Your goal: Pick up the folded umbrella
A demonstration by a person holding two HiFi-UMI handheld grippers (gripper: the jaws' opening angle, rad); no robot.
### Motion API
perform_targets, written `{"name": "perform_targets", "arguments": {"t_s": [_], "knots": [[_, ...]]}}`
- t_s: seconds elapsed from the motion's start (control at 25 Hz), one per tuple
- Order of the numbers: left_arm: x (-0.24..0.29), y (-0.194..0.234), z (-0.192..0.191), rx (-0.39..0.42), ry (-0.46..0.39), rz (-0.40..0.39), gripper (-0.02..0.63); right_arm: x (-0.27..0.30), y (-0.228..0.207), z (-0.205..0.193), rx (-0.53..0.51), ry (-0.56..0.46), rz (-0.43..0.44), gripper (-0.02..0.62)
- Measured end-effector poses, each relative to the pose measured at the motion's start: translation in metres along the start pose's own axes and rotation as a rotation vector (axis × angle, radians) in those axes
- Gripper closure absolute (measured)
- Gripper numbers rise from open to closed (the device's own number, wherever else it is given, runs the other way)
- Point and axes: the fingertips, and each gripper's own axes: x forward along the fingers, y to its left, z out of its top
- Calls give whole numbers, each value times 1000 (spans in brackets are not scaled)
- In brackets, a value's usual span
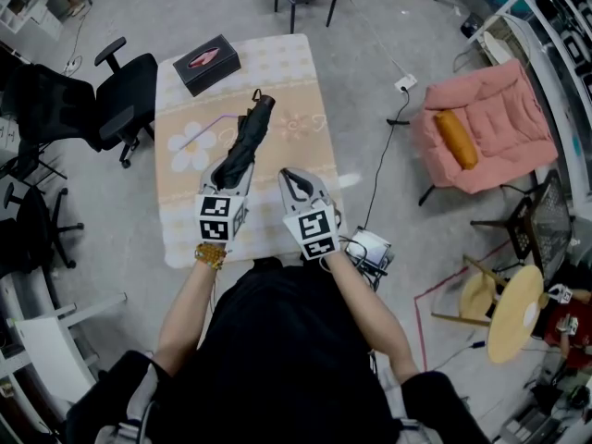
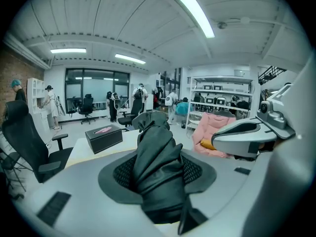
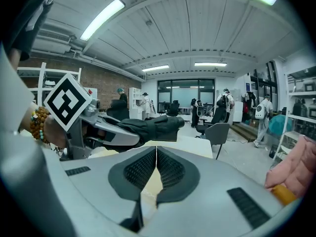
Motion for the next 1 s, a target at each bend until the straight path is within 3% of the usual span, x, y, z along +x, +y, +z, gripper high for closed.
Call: {"name": "perform_targets", "arguments": {"t_s": [0.6,1.0], "knots": [[-11,5,27,20,-72,37,410,7,-4,8,7,-22,-3,578],[-21,6,50,35,-131,51,408,18,-3,44,-4,-100,-3,578]]}}
